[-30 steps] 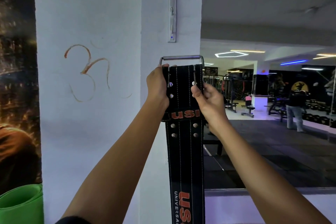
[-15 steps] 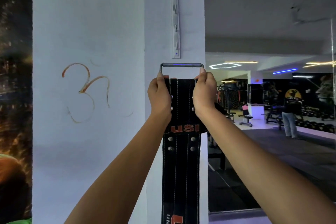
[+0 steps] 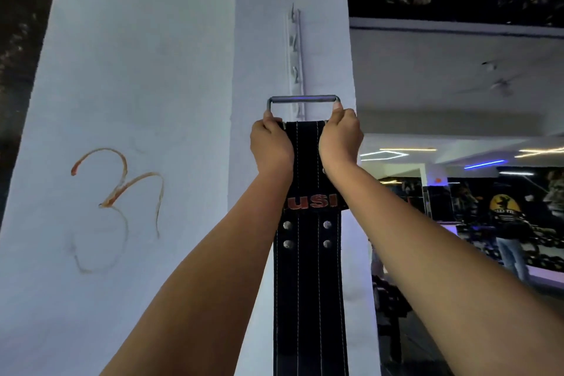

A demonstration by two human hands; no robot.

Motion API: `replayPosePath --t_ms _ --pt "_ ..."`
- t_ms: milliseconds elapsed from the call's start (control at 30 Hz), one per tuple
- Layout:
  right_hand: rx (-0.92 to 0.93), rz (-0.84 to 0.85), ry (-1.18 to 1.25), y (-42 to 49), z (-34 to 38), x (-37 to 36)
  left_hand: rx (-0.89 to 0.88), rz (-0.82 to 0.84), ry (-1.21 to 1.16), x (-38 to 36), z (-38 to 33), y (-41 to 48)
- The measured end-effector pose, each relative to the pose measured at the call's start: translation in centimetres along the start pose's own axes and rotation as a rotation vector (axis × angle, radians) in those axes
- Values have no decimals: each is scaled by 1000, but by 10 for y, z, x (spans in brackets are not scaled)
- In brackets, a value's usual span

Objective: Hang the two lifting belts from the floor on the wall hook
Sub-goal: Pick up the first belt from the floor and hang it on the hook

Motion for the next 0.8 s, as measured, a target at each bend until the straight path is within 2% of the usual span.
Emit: replayPosePath --t_ms 167,333,567,800 --pt "8 20 -13 43 -22 -22 -19 -40 11 -33 8 43" --pt "-33 63 -12 67 -39 -34 35 -11 1 -52 18 68" --pt "-59 53 -9 64 -72 -33 5 -26 60 -57 47 70" --pt "-48 57 3 58 -73 -30 32 4 40 -50 47 65"
Point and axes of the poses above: each hand's wrist, its own y-axis towards the middle knuckle, its own x-axis out of the back of the hand, z = x × y, the point moved 2 cm from there along y, towards the middle knuckle, and after that the axes turned 15 degrees about y, right-handed, at the moved point
